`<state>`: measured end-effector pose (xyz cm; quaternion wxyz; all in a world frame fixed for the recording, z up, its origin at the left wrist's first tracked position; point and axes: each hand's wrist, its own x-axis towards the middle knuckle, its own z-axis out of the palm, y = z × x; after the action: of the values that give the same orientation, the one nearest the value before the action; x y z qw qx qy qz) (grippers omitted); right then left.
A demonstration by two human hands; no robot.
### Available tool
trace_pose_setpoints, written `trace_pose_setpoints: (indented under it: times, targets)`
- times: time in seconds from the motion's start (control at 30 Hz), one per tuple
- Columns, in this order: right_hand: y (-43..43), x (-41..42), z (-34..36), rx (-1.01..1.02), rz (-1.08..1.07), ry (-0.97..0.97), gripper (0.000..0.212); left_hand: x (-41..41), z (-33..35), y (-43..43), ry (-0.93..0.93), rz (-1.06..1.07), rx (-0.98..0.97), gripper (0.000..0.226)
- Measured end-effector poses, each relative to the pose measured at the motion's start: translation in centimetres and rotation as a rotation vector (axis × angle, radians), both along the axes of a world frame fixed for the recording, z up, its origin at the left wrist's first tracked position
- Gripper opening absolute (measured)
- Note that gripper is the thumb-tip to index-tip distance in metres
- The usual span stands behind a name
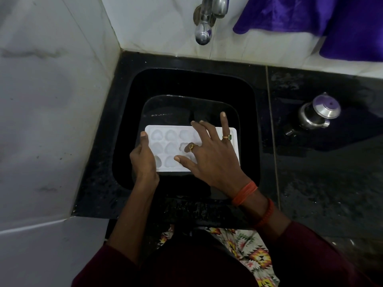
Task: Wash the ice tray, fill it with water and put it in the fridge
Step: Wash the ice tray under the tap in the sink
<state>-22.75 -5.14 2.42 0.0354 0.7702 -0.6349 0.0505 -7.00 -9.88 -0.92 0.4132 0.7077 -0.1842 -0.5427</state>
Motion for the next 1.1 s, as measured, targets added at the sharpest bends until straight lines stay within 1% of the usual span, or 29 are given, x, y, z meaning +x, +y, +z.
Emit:
trace_pose_setpoints:
  times: [0.1, 0.27, 0.43, 0.53, 0.67, 0.77, 1.1]
  targets:
    - [0.0, 0.0, -0.2, 0.014, 0.001, 0.008, 0.059, -0.1, 0.2, 0.0, 0.013, -0.008, -0.006, 0.037]
    - [-0.5, -0.2, 0.2, -0.018, -0.013, 0.036, 0.062, 0.2, 0.0, -0.1, 0.000, -0.010, 0.002, 0.038]
    - [-0.6, -0.2, -0.3, 0.023, 0.017, 0.049, 0.060, 0.1, 0.3, -0.3, 0.023, -0.004, -0.007, 0.036]
    - [-0.5, 0.1, -0.3, 0.014, 0.010, 0.013, 0.059, 0.2, 0.2, -0.3, 0.011, -0.002, -0.007, 0.037]
    - [0.2, 0.4, 0.1, -0.052, -0.002, -0.082, 0.060, 0.3, 0.1, -0.4, 0.004, 0.013, -0.011, 0.047]
    - [1.0, 0.6, 0.0, -0.080, 0.004, -0.132, 0.059, 0.3, 0.1, -0.5, 0.007, 0.011, -0.008, 0.040]
    - [1.9, 0.9, -0.7, 0.003, 0.000, -0.159, 0.059, 0.0, 0.3, -0.4, 0.016, 0.011, -0.003, 0.040]
